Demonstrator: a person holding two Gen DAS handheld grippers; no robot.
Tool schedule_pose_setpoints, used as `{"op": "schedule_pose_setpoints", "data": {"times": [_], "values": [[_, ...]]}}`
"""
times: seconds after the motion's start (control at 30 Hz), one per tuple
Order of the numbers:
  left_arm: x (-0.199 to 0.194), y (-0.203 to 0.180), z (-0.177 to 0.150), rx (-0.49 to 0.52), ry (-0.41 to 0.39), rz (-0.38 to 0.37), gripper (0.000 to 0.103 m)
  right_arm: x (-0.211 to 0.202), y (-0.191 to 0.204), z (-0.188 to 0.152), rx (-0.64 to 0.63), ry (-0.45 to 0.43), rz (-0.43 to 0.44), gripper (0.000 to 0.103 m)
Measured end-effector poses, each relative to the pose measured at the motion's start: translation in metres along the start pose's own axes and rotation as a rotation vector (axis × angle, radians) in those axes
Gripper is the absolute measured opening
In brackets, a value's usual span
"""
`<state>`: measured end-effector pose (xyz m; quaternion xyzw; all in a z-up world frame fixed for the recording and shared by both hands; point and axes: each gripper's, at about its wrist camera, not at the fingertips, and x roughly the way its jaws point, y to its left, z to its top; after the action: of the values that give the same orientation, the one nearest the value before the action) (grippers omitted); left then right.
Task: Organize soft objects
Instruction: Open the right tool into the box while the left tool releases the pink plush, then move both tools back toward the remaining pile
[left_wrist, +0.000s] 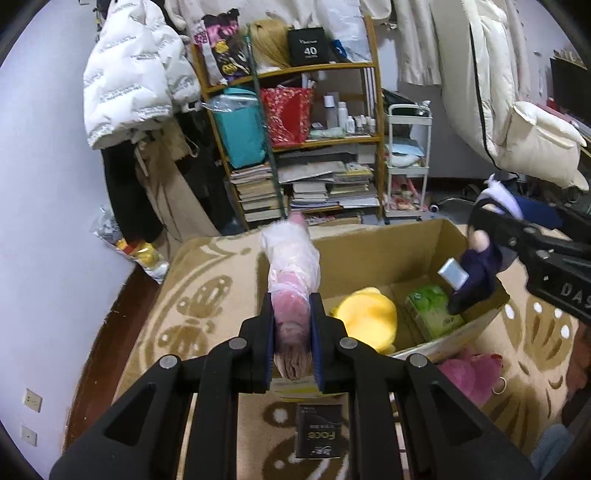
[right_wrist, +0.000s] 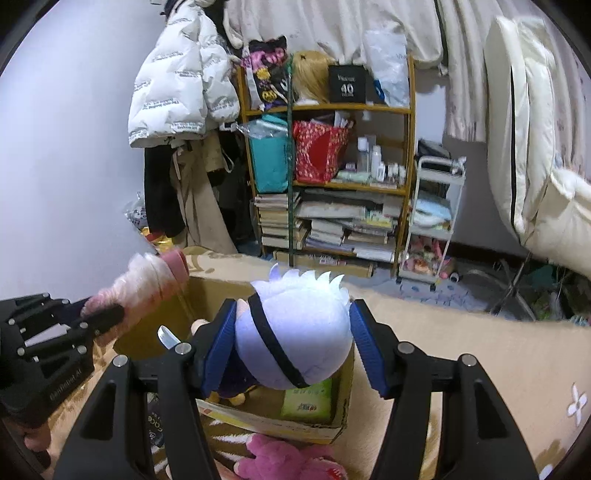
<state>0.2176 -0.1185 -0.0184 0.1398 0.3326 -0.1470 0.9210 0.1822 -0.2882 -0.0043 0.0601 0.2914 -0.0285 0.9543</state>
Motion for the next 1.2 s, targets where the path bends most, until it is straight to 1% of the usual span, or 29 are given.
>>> {"op": "schedule_pose_setpoints", "data": {"times": [0.03, 0.13, 0.23, 0.27, 0.33, 0.4, 0.43, 0.47, 0.5, 0.53, 0.57, 0.6, 0.67, 0.7, 0.77, 0.83, 0.9, 1.03, 1.2], "values": [[0.002, -0.002, -0.001, 0.005, 0.008, -0.002, 0.015, 0.003, -0.002, -0.002, 0.021, 0.012, 0.011, 0.065], [0.008, -0.009, -0.005, 0.033, 0.032, 0.005, 0.016, 0.004, -0.006, -0.004, 0.055, 0.014, 0.043, 0.065], [0.011, -0.012, -0.006, 0.040, 0.039, 0.022, 0.018, 0.006, -0.006, -0.005, 0.041, 0.025, 0.030, 0.066], [0.011, -0.011, -0.006, 0.035, 0.044, 0.019, 0.018, 0.008, -0.006, -0.006, 0.035, 0.034, 0.028, 0.067], [0.012, -0.009, -0.006, 0.024, 0.057, 0.019, 0.020, 0.014, -0.006, -0.007, 0.033, 0.065, 0.038, 0.068], [0.012, -0.007, -0.007, 0.016, 0.074, 0.018, 0.026, 0.019, -0.007, -0.007, 0.031, 0.097, 0.058, 0.068], [0.011, -0.006, -0.008, 0.014, 0.075, 0.025, 0.027, 0.020, -0.007, -0.008, 0.031, 0.106, 0.066, 0.069], [0.011, -0.006, -0.009, 0.014, 0.078, 0.032, 0.031, 0.020, -0.007, -0.009, 0.033, 0.112, 0.068, 0.072], [0.010, -0.004, -0.011, 0.010, 0.081, 0.034, 0.039, 0.019, -0.007, -0.009, 0.033, 0.110, 0.074, 0.075], [0.009, -0.003, -0.011, 0.003, 0.082, 0.035, 0.047, 0.017, -0.006, -0.009, 0.031, 0.104, 0.079, 0.082], [0.006, 0.000, -0.013, -0.011, 0.075, 0.040, 0.059, 0.014, -0.006, -0.008, 0.026, 0.094, 0.078, 0.090], [0.002, 0.002, -0.015, -0.025, 0.063, 0.044, 0.065, 0.011, -0.005, -0.008, 0.020, 0.085, 0.073, 0.092], [-0.003, 0.006, -0.017, -0.044, 0.061, 0.033, 0.070, 0.005, -0.003, -0.005, 0.003, 0.072, 0.057, 0.099], [-0.005, 0.009, -0.018, -0.057, 0.063, 0.029, 0.076, 0.002, -0.002, -0.005, -0.003, 0.073, 0.054, 0.102], [-0.011, 0.014, -0.021, -0.081, 0.058, 0.035, 0.085, -0.007, -0.002, -0.004, -0.009, 0.066, 0.046, 0.103], [-0.016, 0.018, -0.022, -0.100, 0.050, 0.035, 0.089, -0.015, -0.002, -0.003, -0.014, 0.064, 0.040, 0.103], [-0.023, 0.023, -0.025, -0.125, 0.047, 0.031, 0.096, -0.024, -0.003, -0.004, -0.023, 0.067, 0.032, 0.103], [-0.038, 0.028, -0.030, -0.151, 0.031, 0.031, 0.097, -0.045, -0.006, -0.011, -0.024, 0.064, 0.020, 0.103], [-0.054, 0.026, -0.040, -0.136, 0.050, 0.004, 0.098, -0.069, -0.010, -0.024, -0.001, 0.080, 0.028, 0.103]]}}
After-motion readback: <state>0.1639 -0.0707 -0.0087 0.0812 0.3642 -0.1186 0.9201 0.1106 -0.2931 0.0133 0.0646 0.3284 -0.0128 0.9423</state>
